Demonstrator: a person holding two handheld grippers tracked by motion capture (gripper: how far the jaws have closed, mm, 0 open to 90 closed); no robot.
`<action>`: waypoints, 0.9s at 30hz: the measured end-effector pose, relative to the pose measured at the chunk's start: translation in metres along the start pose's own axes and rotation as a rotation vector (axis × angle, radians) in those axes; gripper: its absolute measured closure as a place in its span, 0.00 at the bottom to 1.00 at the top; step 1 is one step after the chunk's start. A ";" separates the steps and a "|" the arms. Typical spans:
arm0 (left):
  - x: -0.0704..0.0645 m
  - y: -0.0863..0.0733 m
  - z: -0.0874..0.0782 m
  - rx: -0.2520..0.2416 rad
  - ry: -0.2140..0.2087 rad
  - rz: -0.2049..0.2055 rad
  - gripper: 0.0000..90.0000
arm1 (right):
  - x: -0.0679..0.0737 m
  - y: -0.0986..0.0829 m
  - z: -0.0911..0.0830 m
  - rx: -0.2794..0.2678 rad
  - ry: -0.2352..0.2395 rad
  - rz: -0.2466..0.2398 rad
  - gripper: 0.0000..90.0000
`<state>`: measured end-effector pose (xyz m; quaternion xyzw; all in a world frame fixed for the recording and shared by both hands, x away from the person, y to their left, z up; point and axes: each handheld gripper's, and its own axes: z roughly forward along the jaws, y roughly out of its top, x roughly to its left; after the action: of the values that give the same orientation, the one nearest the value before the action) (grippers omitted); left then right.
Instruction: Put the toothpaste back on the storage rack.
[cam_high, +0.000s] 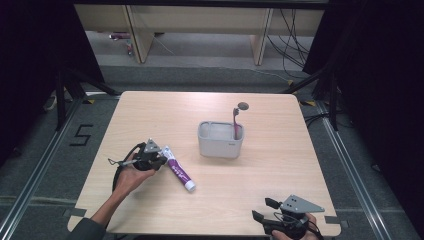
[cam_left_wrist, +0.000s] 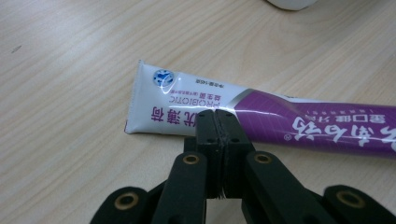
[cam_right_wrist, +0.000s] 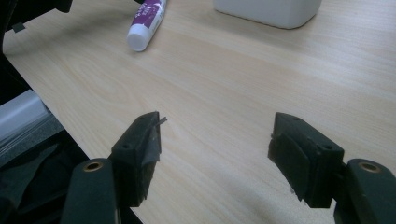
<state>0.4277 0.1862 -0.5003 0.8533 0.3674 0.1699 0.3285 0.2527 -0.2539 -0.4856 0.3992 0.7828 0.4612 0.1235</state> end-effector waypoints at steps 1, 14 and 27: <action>0.000 0.001 0.001 0.002 -0.002 0.003 0.98 | 0.000 0.000 0.000 0.004 0.000 0.006 0.38; -0.006 0.018 0.015 0.008 -0.012 -0.007 0.98 | -0.001 -0.001 -0.001 -0.009 -0.005 -0.001 0.38; -0.015 0.031 0.025 0.006 -0.019 -0.003 0.98 | -0.001 -0.001 -0.005 -0.018 -0.003 0.005 0.38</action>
<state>0.4470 0.1478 -0.4980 0.8553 0.3662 0.1600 0.3297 0.2504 -0.2580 -0.4839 0.4005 0.7774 0.4681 0.1272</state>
